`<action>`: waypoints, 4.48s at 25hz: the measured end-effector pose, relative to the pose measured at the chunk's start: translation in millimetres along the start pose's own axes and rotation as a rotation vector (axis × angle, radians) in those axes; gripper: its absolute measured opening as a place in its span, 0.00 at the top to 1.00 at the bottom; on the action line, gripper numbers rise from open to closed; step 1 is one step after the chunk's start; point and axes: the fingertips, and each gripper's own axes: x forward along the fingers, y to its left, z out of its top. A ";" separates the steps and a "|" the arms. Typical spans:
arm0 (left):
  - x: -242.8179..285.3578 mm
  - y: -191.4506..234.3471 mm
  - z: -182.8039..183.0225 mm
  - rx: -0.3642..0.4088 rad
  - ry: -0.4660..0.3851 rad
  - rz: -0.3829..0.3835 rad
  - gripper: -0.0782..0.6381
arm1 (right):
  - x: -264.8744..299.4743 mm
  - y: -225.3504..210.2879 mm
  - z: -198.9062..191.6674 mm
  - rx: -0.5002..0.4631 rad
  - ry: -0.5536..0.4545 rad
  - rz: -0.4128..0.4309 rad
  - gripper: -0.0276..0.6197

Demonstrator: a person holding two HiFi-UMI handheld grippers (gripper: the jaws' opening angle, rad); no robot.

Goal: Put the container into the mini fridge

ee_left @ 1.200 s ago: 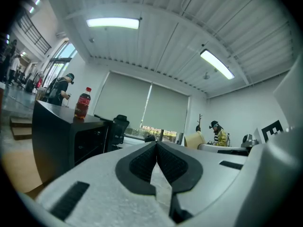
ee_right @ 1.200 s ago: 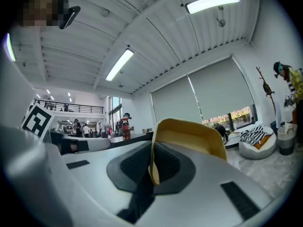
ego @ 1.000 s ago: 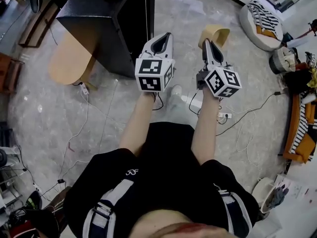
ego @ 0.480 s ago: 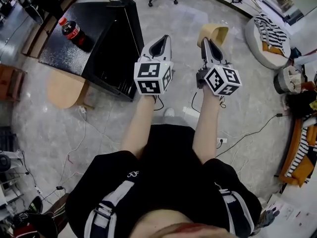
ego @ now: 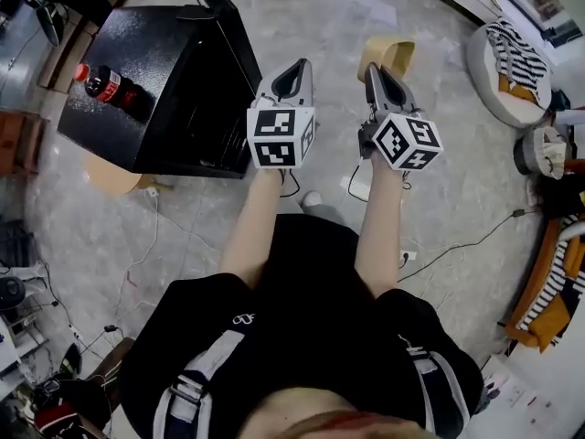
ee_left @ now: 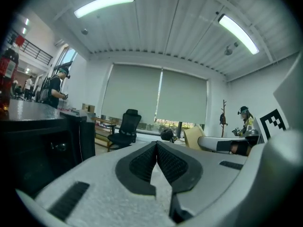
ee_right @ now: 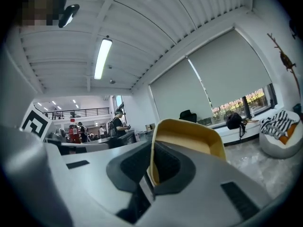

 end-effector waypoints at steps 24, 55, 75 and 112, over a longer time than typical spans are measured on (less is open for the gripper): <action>-82.9 167.8 -194.9 -0.242 0.348 0.445 0.88 | 94.3 98.8 -231.3 0.019 0.516 0.299 0.93; -261.0 220.8 -288.8 -0.527 0.353 0.846 0.88 | 132.2 319.8 -489.5 -0.922 0.872 1.148 0.93; -198.9 195.8 -240.0 -0.427 0.269 0.683 0.88 | 139.6 242.5 -342.1 -0.336 0.644 0.633 0.93; 32.0 -31.7 82.1 0.085 -0.209 0.012 0.88 | 7.6 -50.2 83.3 -0.202 -0.135 -0.064 0.94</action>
